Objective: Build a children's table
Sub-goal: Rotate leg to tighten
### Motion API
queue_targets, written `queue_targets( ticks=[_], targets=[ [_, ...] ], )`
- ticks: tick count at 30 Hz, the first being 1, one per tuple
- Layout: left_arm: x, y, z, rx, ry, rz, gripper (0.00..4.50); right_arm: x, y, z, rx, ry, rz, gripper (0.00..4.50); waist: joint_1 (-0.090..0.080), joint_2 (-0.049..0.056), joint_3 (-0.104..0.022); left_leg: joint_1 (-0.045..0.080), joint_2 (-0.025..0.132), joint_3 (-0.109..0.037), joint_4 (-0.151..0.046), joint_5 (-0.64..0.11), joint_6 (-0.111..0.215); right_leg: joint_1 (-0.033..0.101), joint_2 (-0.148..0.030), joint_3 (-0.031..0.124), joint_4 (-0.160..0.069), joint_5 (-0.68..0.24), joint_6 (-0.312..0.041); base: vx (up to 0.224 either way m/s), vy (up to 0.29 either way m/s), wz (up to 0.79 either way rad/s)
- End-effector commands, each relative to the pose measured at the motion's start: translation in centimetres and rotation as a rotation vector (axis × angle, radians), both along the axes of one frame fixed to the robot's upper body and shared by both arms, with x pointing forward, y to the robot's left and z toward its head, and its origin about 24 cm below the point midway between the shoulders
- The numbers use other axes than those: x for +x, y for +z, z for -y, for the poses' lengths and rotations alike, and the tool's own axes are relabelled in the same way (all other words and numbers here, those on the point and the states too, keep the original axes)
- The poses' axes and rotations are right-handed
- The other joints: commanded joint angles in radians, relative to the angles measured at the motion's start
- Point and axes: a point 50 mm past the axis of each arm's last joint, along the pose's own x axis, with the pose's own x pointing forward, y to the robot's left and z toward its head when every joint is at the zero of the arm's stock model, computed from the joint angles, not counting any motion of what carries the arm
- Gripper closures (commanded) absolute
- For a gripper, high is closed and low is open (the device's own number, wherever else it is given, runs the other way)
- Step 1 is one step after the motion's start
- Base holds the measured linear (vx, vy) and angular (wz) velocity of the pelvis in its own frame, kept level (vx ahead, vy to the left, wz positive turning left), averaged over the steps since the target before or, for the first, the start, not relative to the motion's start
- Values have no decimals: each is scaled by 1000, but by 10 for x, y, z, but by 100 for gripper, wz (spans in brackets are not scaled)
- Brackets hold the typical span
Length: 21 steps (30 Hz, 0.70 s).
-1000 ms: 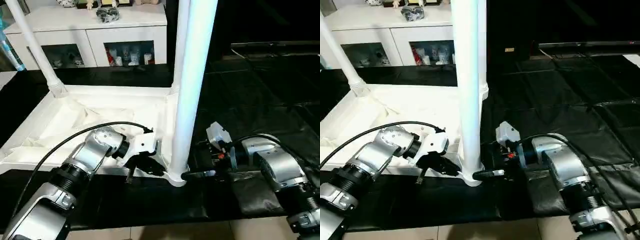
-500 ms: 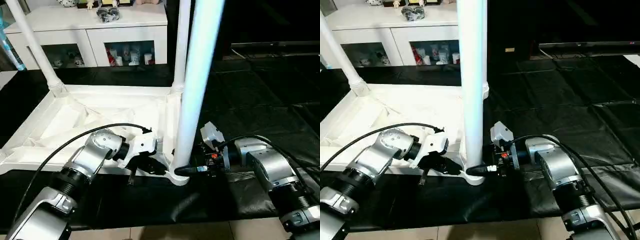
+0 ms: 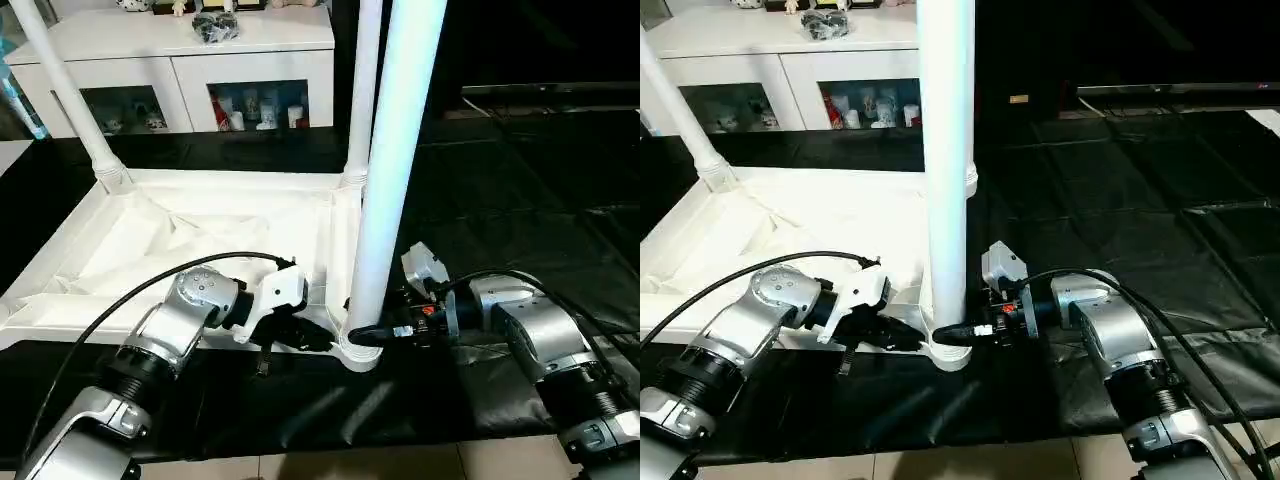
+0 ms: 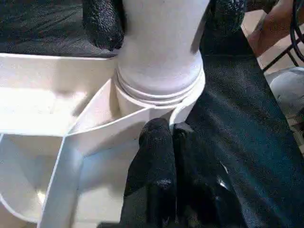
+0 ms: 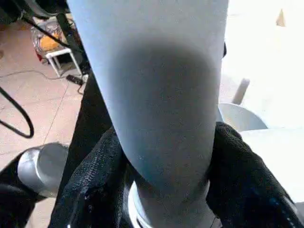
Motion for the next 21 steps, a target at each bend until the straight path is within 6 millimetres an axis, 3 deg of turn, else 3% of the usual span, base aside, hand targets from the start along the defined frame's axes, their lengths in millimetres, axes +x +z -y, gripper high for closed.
queue_targets(
  ticks=[1,4,7,9,11,15,16,19,21],
  targets=[
    [7,0,1,-13,112,17,450,-1,-5,-9,27,-72,-19,246,-6,-17,-60,-4,20,2,-75,-174,61,54,-49,46,-76,-362,-171,0,0,0],
    [12,0,4,-5,165,24,450,5,-11,-12,-7,-190,-2,246,-12,-16,-56,-1,16,0,-78,-204,39,51,-50,44,-85,-439,-144,0,0,0],
    [28,3,16,-4,335,50,450,20,-21,-24,-51,-444,32,247,-35,-12,-51,1,10,-1,-79,-236,17,45,-46,40,-94,-496,-118,0,0,0],
    [35,5,24,-20,416,52,450,25,-23,-29,-63,-523,31,251,-49,-17,-53,-1,3,-5,-77,-244,8,51,-46,34,-98,-537,-96,0,0,0],
    [44,9,36,-51,514,50,450,32,-22,-39,-64,-631,17,252,-63,-15,-55,-8,1,-7,-76,-228,18,55,-45,34,-99,-514,-93,0,0,0],
    [51,15,50,-87,602,54,450,38,-19,-51,-66,-707,32,255,-75,-17,-65,-12,2,-5,-72,-167,41,58,-43,39,-86,-365,-147,0,0,0],
    [54,17,56,-102,636,56,450,39,-17,-58,-51,-713,32,255,-75,-17,-68,-14,2,-2,-68,-131,60,61,-43,40,-78,-291,-178,0,0,0],
    [57,21,64,-113,669,71,450,39,-11,-70,-10,-692,57,255,-71,-20,-72,-15,2,0,-64,-86,88,65,-44,41,-71,-215,-206,0,0,0],
    [57,22,65,-108,661,82,450,38,-10,-71,2,-680,62,199,-67,-19,-73,-17,3,1,-63,-56,107,69,-44,40,-65,-164,-223,0,0,0]
  ],
)
